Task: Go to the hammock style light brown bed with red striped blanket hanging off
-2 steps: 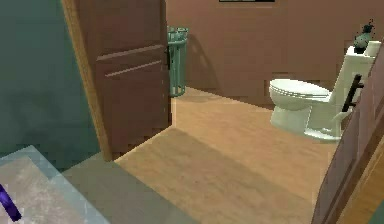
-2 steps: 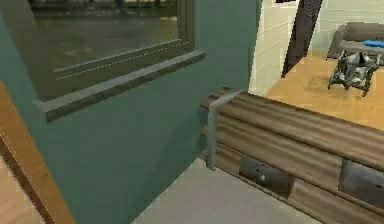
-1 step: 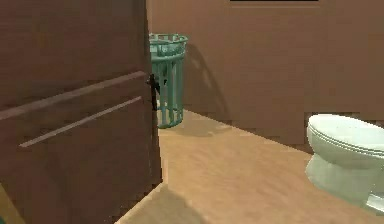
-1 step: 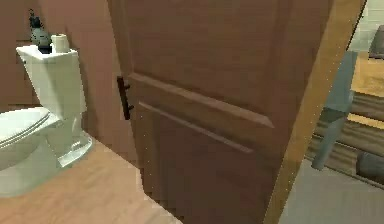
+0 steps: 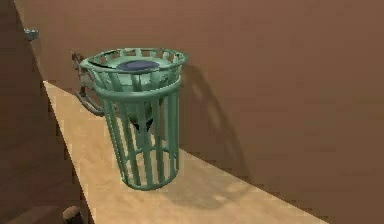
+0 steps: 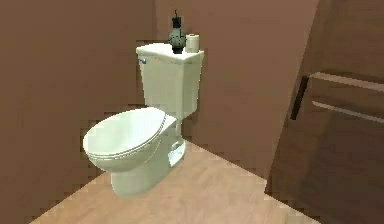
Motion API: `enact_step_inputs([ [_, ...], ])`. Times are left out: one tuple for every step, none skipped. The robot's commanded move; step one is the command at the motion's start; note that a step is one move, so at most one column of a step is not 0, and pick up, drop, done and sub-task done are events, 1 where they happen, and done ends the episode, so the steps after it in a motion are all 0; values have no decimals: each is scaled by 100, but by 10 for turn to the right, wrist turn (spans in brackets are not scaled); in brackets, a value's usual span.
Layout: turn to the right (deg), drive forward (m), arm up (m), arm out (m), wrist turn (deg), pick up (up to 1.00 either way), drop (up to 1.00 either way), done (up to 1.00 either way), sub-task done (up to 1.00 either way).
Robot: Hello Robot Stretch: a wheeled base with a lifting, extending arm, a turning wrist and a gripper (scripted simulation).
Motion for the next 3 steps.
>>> enact_step_inputs([
  [0,30,0,0,0,0,0,0,0],
  [420,0,0,0,0,0,0,0,0],
  [0,25,0,0,0,0,0,0,0],
])
